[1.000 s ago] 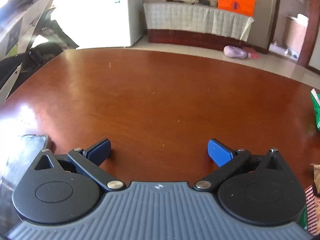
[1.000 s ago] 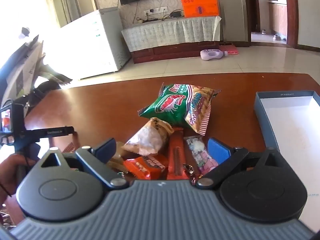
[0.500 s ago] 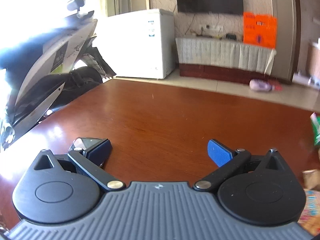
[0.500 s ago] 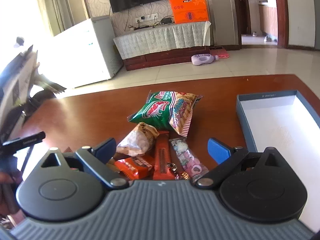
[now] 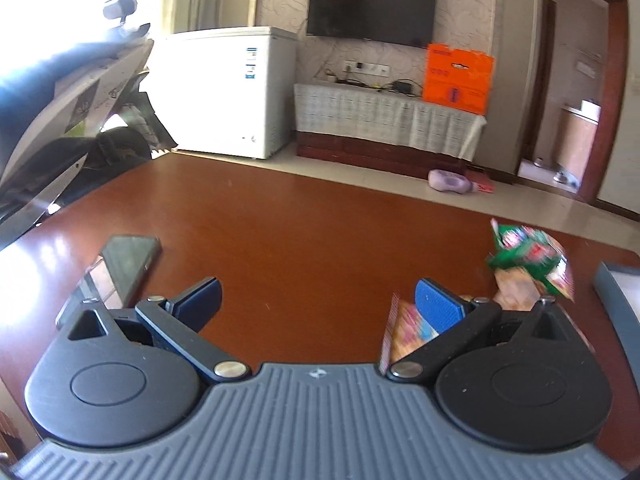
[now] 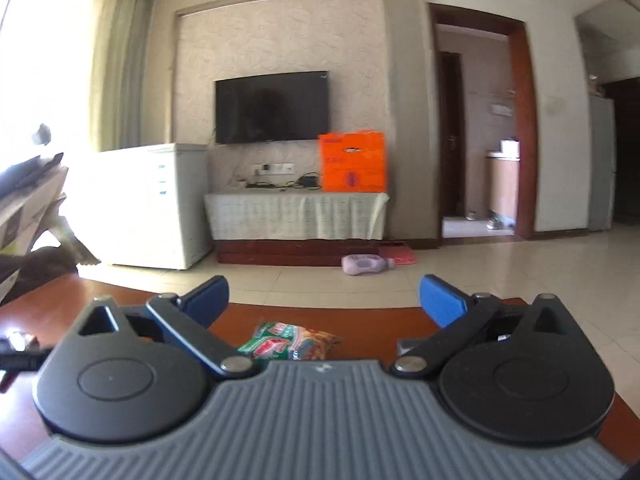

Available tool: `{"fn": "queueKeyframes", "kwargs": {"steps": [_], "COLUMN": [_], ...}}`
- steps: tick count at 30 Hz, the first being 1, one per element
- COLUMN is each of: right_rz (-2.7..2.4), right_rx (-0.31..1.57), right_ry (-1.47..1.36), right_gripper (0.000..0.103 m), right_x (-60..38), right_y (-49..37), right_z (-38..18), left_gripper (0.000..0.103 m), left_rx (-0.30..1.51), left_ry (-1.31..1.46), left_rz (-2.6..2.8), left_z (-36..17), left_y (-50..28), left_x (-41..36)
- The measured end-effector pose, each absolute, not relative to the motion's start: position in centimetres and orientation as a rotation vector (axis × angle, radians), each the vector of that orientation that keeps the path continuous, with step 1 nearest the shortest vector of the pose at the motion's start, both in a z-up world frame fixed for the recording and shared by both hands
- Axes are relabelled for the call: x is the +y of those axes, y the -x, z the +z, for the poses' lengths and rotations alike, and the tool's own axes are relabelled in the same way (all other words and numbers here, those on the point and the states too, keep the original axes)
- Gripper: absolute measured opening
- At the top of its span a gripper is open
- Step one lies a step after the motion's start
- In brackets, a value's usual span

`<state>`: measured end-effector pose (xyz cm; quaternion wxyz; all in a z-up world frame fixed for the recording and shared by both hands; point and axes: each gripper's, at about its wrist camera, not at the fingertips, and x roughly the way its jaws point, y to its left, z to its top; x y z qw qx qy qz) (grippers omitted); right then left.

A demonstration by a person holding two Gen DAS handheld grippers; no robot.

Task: Organize snacks
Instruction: 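Move both tools over the snack pile on the table, then grasp the green shrimp-chip bag with left gripper while right grasps clear wrapper bag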

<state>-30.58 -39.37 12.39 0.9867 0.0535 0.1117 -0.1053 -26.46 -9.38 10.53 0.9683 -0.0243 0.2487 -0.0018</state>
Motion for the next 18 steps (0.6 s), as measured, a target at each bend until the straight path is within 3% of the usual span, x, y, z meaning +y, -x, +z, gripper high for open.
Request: {"fn": "queueKeyframes", "kwargs": {"steps": [4, 10, 14, 18], "right_rz": [-0.157, -0.147, -0.048, -0.003], "right_rx": [0.395, 0.206, 0.46, 0.532], "right_ry": [-0.14, -0.025, -0.119, -0.212], "right_gripper": [0.103, 0.103, 0.103, 0.103], "right_x": [-40.1, -39.3, -40.7, -41.2], "right_y": [29.9, 35.0, 32.7, 31.6], "right_z": [10.8, 12.5, 9.8, 8.8], "left_gripper": [0.103, 0.103, 0.103, 0.103], "left_rx": [0.512, 0.485, 0.5, 0.513], "left_ry": [0.079, 0.153, 0.049, 0.026], "left_rz": [0.0, -0.077, -0.125, -0.168], "left_z": [11.0, 11.9, 11.6, 11.5], "left_y": [27.9, 29.3, 28.5, 28.1], "left_x": [-9.1, -8.8, -9.3, -10.5]}}
